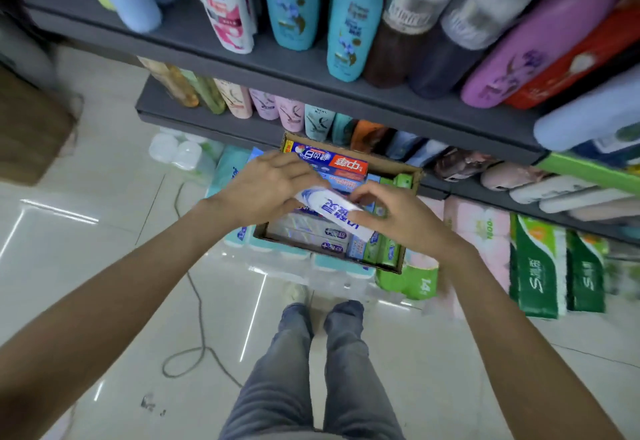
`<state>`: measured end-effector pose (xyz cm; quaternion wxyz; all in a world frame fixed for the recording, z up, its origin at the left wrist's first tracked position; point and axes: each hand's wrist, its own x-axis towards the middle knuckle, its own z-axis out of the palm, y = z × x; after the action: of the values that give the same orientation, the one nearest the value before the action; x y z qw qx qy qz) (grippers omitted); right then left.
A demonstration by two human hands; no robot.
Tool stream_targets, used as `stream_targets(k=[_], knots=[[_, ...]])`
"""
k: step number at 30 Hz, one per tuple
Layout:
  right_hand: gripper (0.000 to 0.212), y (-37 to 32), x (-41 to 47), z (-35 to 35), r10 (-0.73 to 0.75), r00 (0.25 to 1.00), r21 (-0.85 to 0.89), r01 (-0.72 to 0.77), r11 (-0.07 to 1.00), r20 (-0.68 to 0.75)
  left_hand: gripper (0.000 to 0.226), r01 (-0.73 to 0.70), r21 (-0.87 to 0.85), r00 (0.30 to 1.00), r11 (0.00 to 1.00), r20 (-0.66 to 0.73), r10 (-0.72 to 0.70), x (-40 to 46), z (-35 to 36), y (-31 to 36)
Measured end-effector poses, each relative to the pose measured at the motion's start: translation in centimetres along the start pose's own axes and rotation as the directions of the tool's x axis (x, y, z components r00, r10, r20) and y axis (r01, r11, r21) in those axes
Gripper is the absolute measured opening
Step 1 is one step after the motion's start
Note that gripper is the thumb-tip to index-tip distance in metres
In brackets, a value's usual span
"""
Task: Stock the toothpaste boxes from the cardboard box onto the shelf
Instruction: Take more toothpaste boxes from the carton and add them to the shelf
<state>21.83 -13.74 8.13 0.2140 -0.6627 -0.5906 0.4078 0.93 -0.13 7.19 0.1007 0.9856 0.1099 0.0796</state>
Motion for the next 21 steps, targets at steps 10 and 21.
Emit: stream_targets(k=[10, 21], knots=[[0.085, -11.5, -1.4, -15.4, -0.483, 0.871, -0.750, 0.258, 0.609, -0.093, 0.015, -0.599, 0.318, 0.740, 0.735, -0.129, 0.660, 8.1, -16.0, 2.8], [0.059, -14.1, -6.0, -28.7, -0.533, 0.786, -0.920, -0.110, 0.377, -0.313, 0.026, -0.423, 0.080, 0.796, 0.903, -0.443, 0.412, 18.1, -25.8, 4.5]])
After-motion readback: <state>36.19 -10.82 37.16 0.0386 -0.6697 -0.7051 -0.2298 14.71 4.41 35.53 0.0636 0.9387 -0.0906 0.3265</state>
